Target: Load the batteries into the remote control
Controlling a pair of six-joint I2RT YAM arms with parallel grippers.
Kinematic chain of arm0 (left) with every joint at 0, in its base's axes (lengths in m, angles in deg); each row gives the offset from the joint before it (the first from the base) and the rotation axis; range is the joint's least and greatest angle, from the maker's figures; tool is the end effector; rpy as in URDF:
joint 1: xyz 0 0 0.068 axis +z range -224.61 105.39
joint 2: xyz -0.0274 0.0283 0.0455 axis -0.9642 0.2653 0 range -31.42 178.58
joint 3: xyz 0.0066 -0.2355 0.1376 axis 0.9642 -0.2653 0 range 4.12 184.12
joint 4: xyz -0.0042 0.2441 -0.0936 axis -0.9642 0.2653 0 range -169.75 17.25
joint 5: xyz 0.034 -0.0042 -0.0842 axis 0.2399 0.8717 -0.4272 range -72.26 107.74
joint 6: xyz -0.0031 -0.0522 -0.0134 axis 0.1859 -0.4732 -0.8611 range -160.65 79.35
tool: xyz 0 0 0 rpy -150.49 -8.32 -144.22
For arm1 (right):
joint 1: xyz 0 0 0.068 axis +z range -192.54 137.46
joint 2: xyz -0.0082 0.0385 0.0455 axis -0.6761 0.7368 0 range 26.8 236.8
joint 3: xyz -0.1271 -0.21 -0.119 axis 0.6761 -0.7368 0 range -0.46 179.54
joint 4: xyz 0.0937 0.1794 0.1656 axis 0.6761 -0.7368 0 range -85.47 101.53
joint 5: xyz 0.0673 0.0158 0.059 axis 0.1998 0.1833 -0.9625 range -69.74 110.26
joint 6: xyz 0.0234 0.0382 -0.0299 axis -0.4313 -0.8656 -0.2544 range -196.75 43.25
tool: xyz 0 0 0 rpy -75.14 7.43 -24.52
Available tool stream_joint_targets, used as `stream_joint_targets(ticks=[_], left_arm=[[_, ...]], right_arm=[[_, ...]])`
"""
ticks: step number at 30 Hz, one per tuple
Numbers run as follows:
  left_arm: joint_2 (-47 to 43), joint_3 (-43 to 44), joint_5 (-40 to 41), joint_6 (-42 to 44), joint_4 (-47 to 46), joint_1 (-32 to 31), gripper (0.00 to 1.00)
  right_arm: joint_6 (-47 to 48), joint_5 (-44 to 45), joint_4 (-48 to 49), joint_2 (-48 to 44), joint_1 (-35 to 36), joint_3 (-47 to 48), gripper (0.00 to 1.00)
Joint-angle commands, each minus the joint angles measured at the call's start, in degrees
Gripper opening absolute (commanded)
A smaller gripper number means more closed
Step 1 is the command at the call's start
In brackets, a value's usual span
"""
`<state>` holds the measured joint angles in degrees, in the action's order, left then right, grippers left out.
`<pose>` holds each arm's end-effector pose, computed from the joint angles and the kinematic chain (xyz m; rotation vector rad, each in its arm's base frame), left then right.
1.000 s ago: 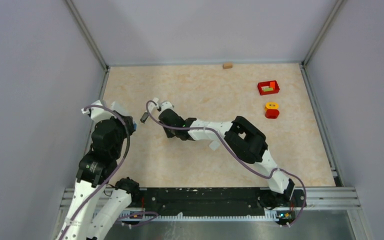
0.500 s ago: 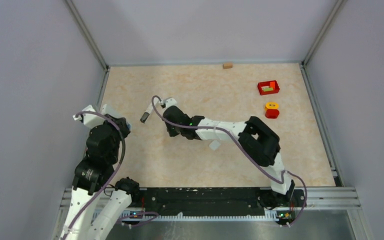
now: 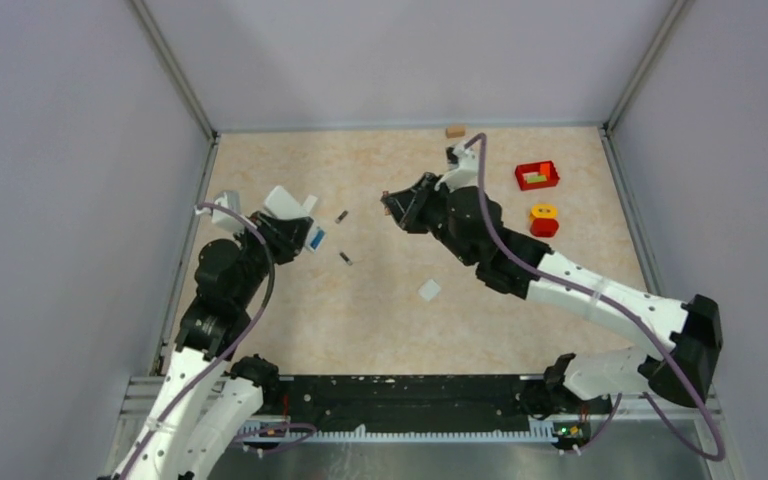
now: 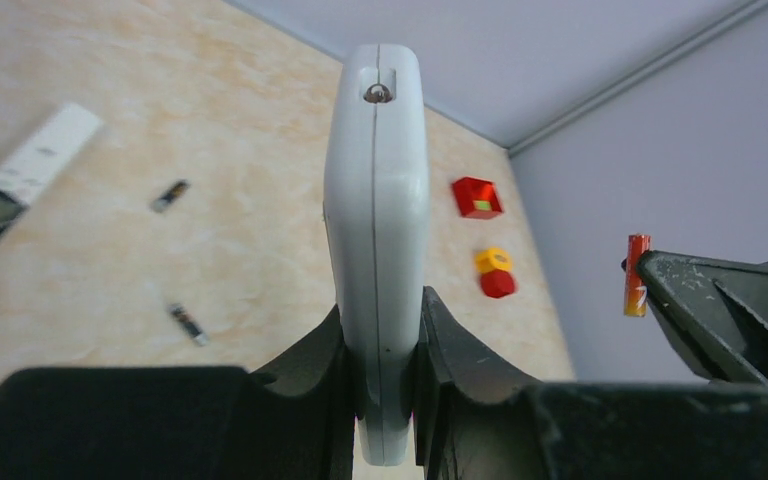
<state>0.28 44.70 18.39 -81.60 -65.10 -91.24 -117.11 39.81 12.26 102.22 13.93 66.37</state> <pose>0.1317 -0.0389 0.3382 -0.3724 1.6864 -0.7433 0.1818 0.2530 0.3770 0.0153 1.7968 0.9552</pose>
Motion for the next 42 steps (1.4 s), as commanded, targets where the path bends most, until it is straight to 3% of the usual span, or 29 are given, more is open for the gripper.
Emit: stream_joint_targets(ticks=[1, 5, 11, 16, 26, 42], left_arm=[[5.33, -2.26, -13.93, -10.17, -21.95, 0.02, 0.0], [9.26, -6.47, -13.7, -15.8, -33.93, -0.56, 0.0], [13.16, -12.05, 1.52, -22.88, -47.54, -4.7, 0.0], [17.73, -14.63, 10.31, -29.09, -55.06, -7.57, 0.0], [27.06, -14.77, 10.98, -35.24, -65.62, -8.59, 0.0], [28.24, -15.79, 9.91, -36.48, -67.85, -8.78, 0.0]], right_arm=[[-12.28, 7.77, -1.83, -6.45, 0.1, -3.04, 0.11], [-20.44, 7.44, -3.79, -8.21, 0.17, -2.54, 0.1], [-31.55, 10.13, -6.79, -4.08, 0.94, 1.74, 0.1], [-34.17, 12.4, -11.78, 2.38, 1.61, 9.22, 0.11], [-35.49, 12.23, -18.49, 10.48, 2.12, 17.57, 0.12], [-30.25, 9.31, -21.94, 18.3, 1.92, 27.29, 0.16]])
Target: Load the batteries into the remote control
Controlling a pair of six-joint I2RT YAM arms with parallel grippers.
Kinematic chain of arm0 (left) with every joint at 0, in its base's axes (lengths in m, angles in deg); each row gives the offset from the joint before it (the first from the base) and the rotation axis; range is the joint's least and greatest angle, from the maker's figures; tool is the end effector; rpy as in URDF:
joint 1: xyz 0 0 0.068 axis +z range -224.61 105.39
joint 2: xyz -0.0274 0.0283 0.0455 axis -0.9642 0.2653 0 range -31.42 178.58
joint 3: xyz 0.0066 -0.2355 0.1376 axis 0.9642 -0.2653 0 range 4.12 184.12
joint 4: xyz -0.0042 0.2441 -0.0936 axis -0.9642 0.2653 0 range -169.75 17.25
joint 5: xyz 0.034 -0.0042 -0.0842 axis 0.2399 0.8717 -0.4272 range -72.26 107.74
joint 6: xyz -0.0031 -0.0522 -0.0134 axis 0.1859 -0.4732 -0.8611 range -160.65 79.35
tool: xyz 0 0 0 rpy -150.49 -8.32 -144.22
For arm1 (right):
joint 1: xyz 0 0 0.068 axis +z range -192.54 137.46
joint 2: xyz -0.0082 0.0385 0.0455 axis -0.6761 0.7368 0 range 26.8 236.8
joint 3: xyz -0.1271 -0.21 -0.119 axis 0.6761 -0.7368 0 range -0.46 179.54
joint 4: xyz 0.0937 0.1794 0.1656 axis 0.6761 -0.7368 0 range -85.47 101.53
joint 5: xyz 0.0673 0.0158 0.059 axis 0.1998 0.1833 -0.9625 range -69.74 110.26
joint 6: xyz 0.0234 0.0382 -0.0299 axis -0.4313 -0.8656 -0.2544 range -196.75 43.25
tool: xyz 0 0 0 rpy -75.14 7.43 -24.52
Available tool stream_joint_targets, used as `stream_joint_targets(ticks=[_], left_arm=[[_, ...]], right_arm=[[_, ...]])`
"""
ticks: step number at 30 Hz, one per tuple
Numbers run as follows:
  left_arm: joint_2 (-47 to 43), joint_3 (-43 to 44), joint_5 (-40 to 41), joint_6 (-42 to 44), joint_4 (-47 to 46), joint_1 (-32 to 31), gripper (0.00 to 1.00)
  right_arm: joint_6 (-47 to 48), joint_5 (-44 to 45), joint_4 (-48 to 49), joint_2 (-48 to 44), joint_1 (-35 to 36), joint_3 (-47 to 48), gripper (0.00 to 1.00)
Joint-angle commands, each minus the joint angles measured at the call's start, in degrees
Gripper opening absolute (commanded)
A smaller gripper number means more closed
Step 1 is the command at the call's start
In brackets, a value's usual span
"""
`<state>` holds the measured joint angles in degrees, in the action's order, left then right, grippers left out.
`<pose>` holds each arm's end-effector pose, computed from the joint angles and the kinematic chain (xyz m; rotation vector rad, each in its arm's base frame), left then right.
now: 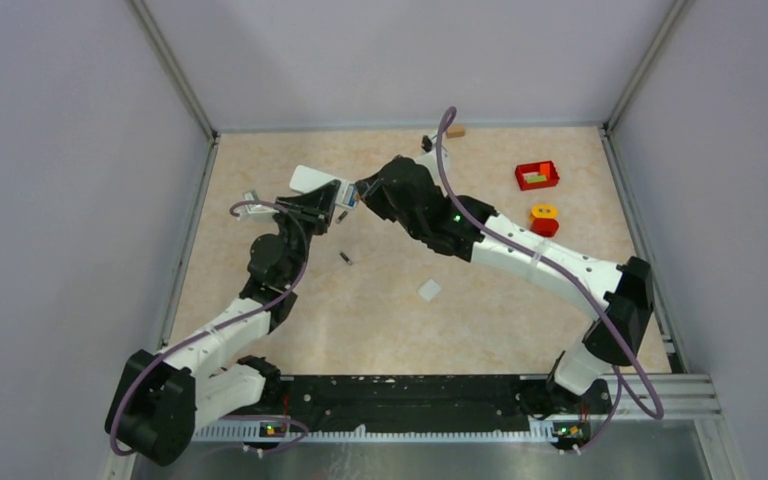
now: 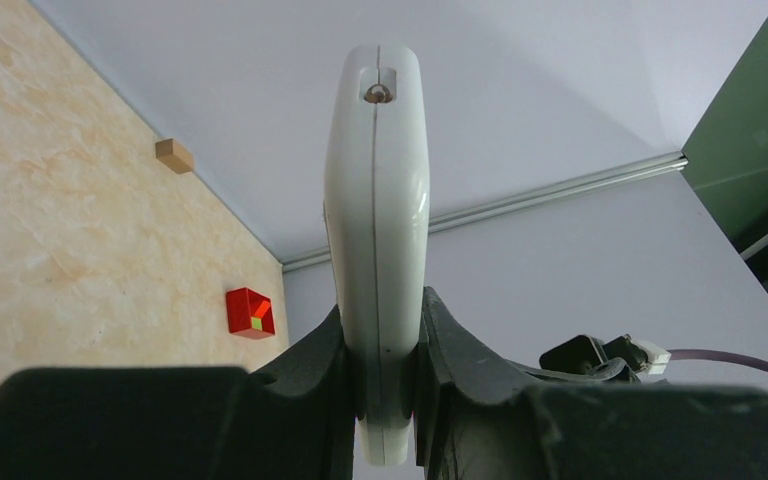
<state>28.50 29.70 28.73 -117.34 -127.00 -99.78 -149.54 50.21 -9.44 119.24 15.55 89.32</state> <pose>0.2111 -0.0917 0.2776 -0.8021 1.2522 -1.3491 0.2131 0.3089 0.3838 0.6119 1.9674 0.9818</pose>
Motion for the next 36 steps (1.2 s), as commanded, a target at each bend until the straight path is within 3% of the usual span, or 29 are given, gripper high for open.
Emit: stream_joint_targets(ticks=[1, 18, 25, 34, 36], left_arm=[[-0.1, -1.04, -0.46, -0.81, -6.01, -0.23, 0.0], [-3.25, -3.26, -0.65, 1.74, -7.38, -0.23, 0.0], [-4.15, -3.21, -0.49, 2.89, -6.66, -0.22, 0.0], [-4.52, -1.11, -0.78, 4.16, -1.65, -0.19, 0.0], [-4.47, -0.56, -0.25, 4.82, 0.67, -0.14, 0.0]], right_arm=[[2.41, -1.55, -0.25, 1.55, 0.22, 4.62, 0.16], [-0.67, -3.77, -2.84, 4.06, 0.02, 6.73, 0.19], [-1.01, -4.33, -2.59, 4.41, 0.06, 6.77, 0.28], [2.89, -6.66, 0.46, 2.79, 0.09, 4.97, 0.32], [4.44, -8.27, 1.79, 0.99, -0.06, 3.46, 0.37]])
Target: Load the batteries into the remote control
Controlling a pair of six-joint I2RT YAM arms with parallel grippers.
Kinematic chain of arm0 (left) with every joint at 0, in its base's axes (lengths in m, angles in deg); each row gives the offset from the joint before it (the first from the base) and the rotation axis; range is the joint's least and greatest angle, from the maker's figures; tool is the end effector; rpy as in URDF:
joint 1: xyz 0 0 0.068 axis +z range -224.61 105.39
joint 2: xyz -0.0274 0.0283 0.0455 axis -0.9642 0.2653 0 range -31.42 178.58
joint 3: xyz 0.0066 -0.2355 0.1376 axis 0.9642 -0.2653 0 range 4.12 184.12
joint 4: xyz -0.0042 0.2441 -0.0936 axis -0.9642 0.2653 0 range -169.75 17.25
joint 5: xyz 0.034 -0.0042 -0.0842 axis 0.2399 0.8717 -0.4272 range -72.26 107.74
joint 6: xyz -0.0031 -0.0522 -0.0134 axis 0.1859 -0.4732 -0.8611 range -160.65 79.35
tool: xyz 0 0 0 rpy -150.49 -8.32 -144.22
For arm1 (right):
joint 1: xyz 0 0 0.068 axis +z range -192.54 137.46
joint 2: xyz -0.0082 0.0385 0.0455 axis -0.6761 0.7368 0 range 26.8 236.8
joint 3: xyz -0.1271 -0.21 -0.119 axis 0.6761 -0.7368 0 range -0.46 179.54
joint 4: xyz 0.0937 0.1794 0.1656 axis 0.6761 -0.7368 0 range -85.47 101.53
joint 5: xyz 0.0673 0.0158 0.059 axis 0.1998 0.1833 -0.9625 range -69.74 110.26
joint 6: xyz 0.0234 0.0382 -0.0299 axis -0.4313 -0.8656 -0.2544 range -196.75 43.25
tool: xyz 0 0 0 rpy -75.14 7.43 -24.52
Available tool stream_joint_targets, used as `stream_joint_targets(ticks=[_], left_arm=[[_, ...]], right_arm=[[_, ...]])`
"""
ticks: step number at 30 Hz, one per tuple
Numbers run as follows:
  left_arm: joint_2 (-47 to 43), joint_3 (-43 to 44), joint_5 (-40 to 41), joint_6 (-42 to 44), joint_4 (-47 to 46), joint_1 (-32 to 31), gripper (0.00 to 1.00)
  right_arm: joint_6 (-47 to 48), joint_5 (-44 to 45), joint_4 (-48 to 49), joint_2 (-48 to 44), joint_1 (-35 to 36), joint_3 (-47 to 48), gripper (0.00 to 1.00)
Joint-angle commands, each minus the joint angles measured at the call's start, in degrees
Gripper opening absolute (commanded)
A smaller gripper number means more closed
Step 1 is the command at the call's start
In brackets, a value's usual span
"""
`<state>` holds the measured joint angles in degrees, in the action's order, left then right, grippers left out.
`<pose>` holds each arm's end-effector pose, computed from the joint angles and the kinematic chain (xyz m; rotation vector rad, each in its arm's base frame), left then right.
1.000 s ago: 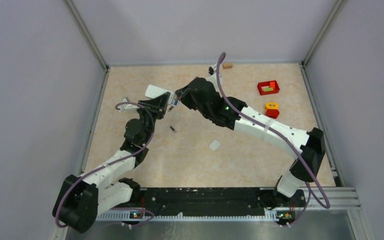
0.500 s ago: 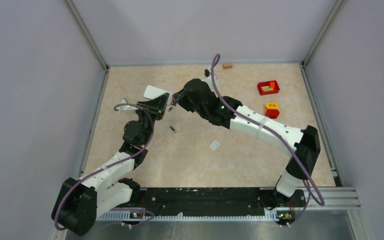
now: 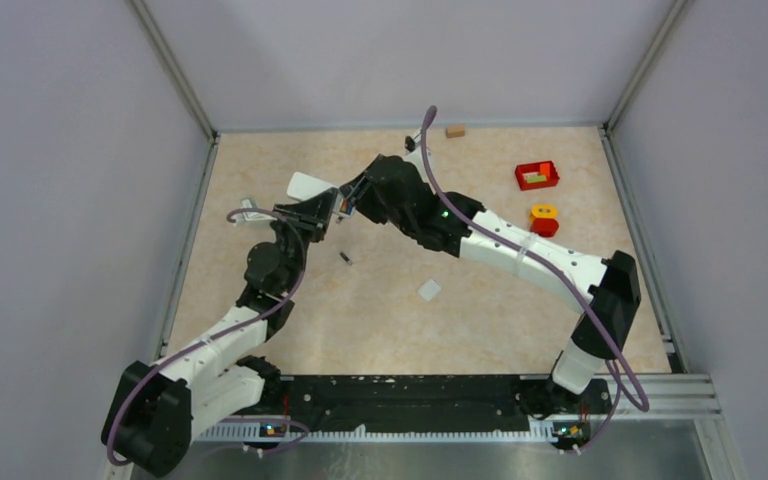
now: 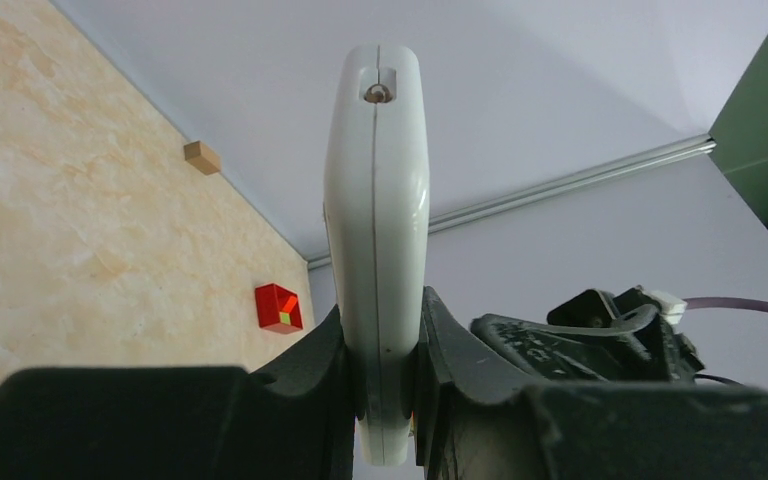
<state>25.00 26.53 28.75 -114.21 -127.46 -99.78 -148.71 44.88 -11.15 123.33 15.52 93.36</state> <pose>0.1989 -0.0859 0.2719 -0.7578 1.2520 -1.3121 0.2208 0.3263 0.3785 0.5430 2.0540 1.0124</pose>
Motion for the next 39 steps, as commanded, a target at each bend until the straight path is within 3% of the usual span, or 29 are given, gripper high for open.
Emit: stream_joint_targets(ticks=[1, 7, 12, 15, 20, 26, 32, 35, 39], left_arm=[[-1.09, 2.48, 0.18, 1.86, 2.03, -0.14, 0.0], [-2.62, 0.85, -3.55, 8.5, 2.9, 0.46, 0.0], [-2.94, 5.32, -15.45, 23.03, 11.98, 0.2, 0.0], [0.04, 5.3, -21.44, 24.47, 11.47, 0.06, 0.0], [6.62, 5.18, -32.62, 17.98, 6.67, -0.1, 0.0], [6.28, 6.49, -39.6, 9.72, 8.81, -0.14, 0.0], [4.6, 8.02, -45.83, 2.78, 9.46, -0.14, 0.0], [3.75, 8.38, -47.91, -0.34, 9.03, -0.14, 0.0], [2.6, 9.94, -49.63, -2.37, 9.62, -0.14, 0.0]], right_arm=[[4.62, -3.6, 3.92, -4.08, -0.05, -1.25, 0.39], [6.49, -5.93, 0.12, -11.85, -2.21, -8.11, 0.45], [5.54, -10.1, 1.16, -18.74, -4.52, -20.43, 0.45], [4.48, -14.57, 5.18, -21.42, -5.65, -28.1, 0.45], [5.06, -18.57, 17.35, -28.58, -5.67, -41.75, 0.81], [8.78, -19.91, 36.45, -39.88, -5.75, -54.76, 0.98], [8.62, -20.54, 43.93, -41.94, -5.81, -57.59, 0.96], [8.83, -23.01, 50.5, -40.62, -5.81, -58.28, 0.87], [9.43, -24.4, 51.23, -39.24, -5.84, -57.66, 0.73]])
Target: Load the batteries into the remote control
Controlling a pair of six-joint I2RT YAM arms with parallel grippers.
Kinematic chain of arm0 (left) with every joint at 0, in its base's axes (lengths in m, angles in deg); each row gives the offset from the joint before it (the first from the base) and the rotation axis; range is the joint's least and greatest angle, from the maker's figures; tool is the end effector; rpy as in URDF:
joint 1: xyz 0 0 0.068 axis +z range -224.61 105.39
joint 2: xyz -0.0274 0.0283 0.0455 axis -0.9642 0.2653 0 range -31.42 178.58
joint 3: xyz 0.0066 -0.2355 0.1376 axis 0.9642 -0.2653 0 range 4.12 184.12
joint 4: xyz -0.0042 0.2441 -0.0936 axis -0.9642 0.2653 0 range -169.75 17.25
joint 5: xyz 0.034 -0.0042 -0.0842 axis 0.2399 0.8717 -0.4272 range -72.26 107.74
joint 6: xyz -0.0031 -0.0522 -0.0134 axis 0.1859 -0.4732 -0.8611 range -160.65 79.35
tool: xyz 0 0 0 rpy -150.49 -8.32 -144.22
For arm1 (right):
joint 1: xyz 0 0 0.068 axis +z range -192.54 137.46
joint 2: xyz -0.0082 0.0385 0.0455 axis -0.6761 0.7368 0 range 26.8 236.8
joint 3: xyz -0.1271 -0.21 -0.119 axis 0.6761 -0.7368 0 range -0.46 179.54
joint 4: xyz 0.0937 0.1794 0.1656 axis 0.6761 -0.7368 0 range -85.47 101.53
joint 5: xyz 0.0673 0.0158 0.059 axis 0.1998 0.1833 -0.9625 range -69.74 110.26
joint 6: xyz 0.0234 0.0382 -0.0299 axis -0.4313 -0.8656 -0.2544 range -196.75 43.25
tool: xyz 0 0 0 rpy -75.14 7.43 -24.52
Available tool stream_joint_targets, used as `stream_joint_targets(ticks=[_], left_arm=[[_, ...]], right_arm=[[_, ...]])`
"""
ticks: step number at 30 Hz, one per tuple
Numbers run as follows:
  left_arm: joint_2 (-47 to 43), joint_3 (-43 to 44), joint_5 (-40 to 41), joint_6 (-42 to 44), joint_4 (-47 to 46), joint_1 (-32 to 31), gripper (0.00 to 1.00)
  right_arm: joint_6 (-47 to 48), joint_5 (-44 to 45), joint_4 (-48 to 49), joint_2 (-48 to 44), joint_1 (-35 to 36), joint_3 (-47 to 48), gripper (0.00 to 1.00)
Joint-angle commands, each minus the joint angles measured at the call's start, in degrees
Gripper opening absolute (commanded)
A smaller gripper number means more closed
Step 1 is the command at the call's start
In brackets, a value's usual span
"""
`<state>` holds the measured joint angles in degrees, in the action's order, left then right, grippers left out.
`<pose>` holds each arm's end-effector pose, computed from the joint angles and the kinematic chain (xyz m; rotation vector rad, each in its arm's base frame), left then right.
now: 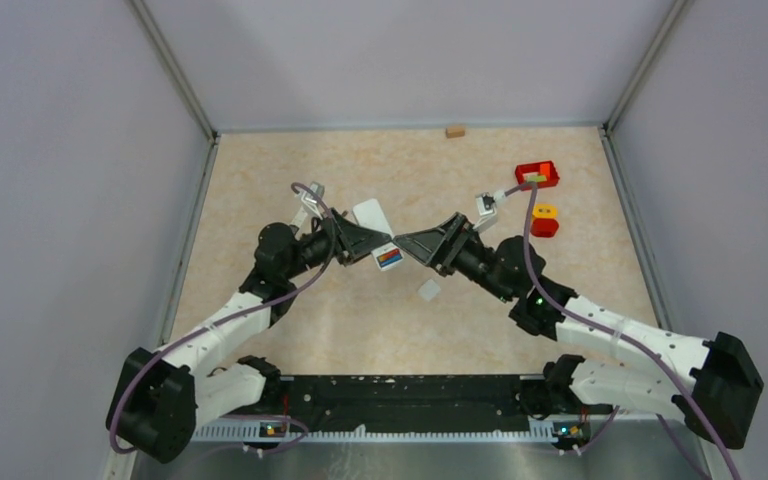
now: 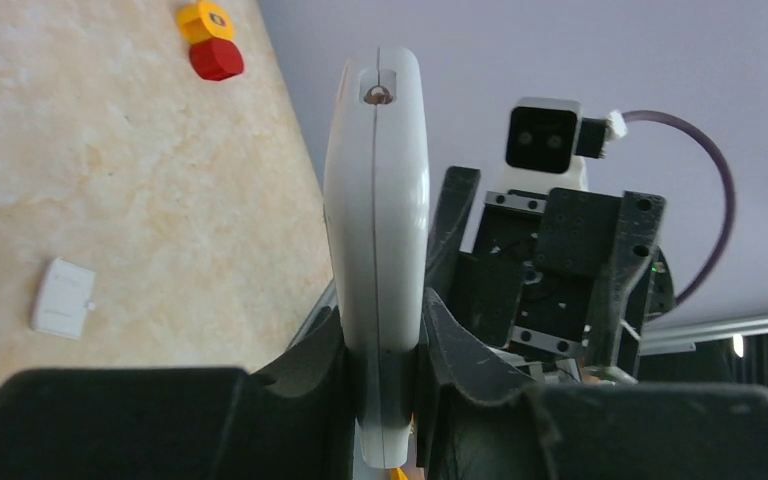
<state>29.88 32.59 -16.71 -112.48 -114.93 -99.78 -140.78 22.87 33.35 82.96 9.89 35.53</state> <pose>0.2041 -0.1182 0.2668 -0.1743 1.8341 -1.7280 0.1434 0.1839 0.3078 0.2202 1.7564 1.5275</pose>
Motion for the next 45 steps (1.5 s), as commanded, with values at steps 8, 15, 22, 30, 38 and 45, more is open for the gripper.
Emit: stream_joint_targets(ticks=[8, 15, 22, 30, 38, 45], left_arm=[[-2.78, 5.43, -6.38, -5.25, -3.22, -0.14, 0.0], [-2.58, 5.36, -7.82, -9.47, -8.41, -0.14, 0.0], [-3.82, 5.88, -8.01, -10.69, -8.82, -0.06, 0.03], [-6.72, 8.06, -7.51, -3.7, 0.52, 0.49, 0.6], [-7.65, 13.27, -15.81, 4.9, 10.92, 4.69, 0.85], [-6.12, 15.58, -22.11, 6.81, 13.49, 4.71, 0.63]], right_arm=[[1.97, -4.63, 9.05, 1.28, -0.16, -1.83, 0.69], [0.93, -9.09, 18.65, 3.17, -0.14, -3.53, 0.51], [0.53, -9.86, 22.08, 3.7, -0.19, -4.61, 0.21], [4.34, -10.98, 17.78, 2.59, -0.61, -2.62, 0.02], [9.07, -24.18, 10.94, 1.13, -5.37, 1.53, 0.01], [13.95, -31.14, 4.05, 3.21, -5.9, 7.36, 0.02]])
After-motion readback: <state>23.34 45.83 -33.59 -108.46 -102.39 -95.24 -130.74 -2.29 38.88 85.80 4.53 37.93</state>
